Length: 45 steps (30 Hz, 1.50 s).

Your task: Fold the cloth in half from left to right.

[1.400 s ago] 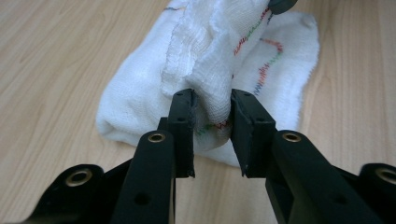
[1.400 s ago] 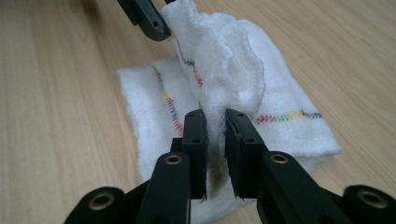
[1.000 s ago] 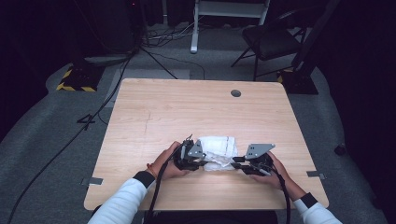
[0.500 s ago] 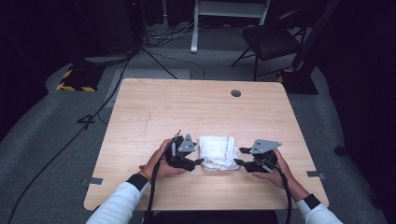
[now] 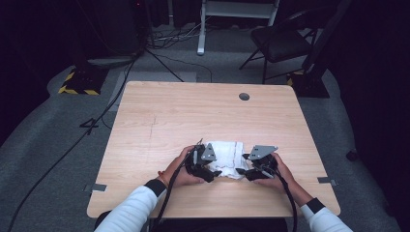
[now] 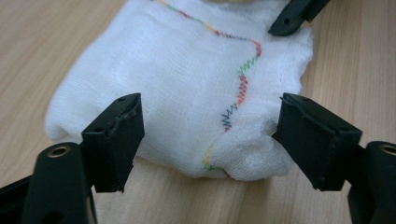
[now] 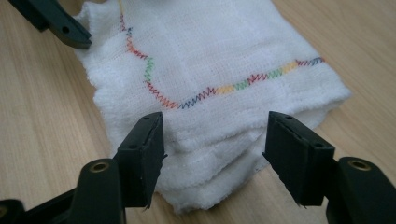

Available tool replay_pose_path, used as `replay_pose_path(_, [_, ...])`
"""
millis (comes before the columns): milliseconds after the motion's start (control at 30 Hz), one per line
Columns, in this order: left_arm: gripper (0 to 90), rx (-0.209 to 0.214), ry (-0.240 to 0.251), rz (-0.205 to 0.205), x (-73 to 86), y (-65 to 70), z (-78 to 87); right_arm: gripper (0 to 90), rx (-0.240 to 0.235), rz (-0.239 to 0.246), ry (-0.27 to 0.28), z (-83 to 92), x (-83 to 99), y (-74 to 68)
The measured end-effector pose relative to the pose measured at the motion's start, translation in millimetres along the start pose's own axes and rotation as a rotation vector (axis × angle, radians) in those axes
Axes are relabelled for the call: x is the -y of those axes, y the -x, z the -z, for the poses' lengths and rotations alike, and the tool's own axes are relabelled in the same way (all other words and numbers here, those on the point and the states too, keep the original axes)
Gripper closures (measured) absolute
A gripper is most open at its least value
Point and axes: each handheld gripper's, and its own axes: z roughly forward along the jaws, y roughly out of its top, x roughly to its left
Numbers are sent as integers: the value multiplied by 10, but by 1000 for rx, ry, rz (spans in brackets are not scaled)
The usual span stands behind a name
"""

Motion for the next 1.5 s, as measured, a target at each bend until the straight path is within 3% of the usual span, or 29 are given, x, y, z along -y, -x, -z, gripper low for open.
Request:
replay_pose_path(67, [201, -6, -18, -17, 13, 34, -37, 396, -17, -8, -3, -3, 34, 4])
replay_pose_path(133, [185, -57, -26, -62, 41, 125, -91, 436, -37, -28, 1, 3, 70, 5])
replay_pose_path(267, [187, -60, -30, -57, 44, 147, -71, 438, -45, -54, 14, 20, 130, 2])
replay_pose_path(367, [188, -25, -2, -5, 76, 114, 48, 437, -50, -63, -1, 45, 182, -15])
replay_pose_path(467, [181, -19, 14, 25, 120, 85, 167, 429, -36, -83, 3, 63, 223, -45])
replay_pose_path(633, [176, -36, 12, 51, 292, 36, 337, 348, -19, -77, 3, 91, 227, -84])
replay_pose_path(867, [173, -72, -18, 99, 569, -67, 512, 302, -15, -33, 68, 145, 123, -140])
replay_pose_path(900, [173, -96, -28, 112, 654, -84, 560, 302, -13, -25, 73, 139, 103, -154])
replay_pose_path(1100, [174, -131, -35, 154, 853, -118, 692, 288, -44, -6, 50, -14, 23, -210])
replay_pose_path(1233, [176, -137, -42, 180, 968, -132, 757, 260, -23, 9, 19, -131, 21, -265])
replay_pose_path(1333, [184, -148, -47, 188, 1057, -133, 779, 272, -14, -7, 15, -149, 7, -251])
replay_pose_path(1500, [180, -136, -35, 238, 1152, -179, 829, 301, 27, -46, 24, -190, -17, -224])
